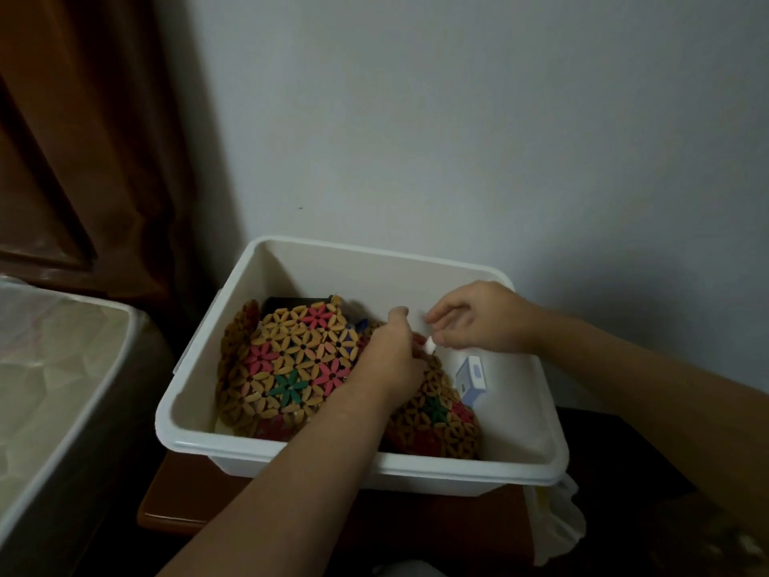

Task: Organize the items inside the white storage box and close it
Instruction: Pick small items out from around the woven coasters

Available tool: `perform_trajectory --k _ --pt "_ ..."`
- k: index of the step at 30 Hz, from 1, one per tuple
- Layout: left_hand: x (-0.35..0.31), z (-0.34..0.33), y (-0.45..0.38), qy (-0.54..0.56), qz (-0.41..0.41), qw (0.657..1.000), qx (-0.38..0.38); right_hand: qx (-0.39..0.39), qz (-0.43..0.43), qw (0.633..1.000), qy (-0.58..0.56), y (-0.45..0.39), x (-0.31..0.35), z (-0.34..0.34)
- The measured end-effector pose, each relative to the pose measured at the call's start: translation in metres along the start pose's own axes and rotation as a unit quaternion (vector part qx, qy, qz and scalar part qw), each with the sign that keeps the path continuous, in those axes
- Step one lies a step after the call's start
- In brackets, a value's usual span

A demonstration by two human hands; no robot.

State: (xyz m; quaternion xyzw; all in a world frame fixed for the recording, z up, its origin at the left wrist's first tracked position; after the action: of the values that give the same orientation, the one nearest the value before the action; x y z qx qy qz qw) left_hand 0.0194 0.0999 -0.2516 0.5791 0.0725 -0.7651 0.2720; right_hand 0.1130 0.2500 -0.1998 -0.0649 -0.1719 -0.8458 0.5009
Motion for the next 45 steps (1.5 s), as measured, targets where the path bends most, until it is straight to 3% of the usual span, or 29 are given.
perform_trajectory --k 6,9,12,15,20,40,45 --pt "-0.005 -0.002 0.003 0.019 -0.034 0.999 0.015 0.002 0.034 0.998 0.059 0.004 0.005 0.000" --pt "-0.004 -0.008 0.004 -0.073 -0.003 0.994 0.078 -0.011 0.015 0.984 0.176 -0.001 0.004 0.011" --pt "-0.006 -0.015 0.007 -0.164 0.030 0.975 0.149 0.012 -0.010 0.954 0.300 -0.008 0.000 0.009" --pt "-0.006 -0.017 0.005 -0.187 0.022 0.970 0.154 0.049 -0.032 0.919 0.389 -0.016 -0.002 -0.005" --pt "0.000 -0.016 0.001 -0.209 0.022 0.965 0.158 0.050 -0.027 0.846 0.531 -0.025 0.000 -0.023" --pt "0.012 -0.021 -0.005 -0.207 0.033 0.963 0.170 0.058 -0.068 0.815 0.573 -0.036 0.008 -0.033" --pt "0.012 -0.022 -0.008 -0.209 0.025 0.964 0.161 0.072 -0.089 0.829 0.548 -0.032 0.014 -0.023"
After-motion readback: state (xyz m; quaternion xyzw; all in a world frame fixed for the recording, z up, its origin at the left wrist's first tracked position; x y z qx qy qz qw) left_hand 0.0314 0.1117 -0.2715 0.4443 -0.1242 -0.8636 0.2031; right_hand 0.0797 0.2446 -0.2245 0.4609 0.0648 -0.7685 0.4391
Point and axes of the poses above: each hand's wrist, its own y-axis away from the middle knuckle, its own z-axis out of the back of the hand, x = y × z, the point moved 2 cm from there along -y, towards the middle knuckle, and after that the axes turned 15 degrees about y, right-handed, at the moved point
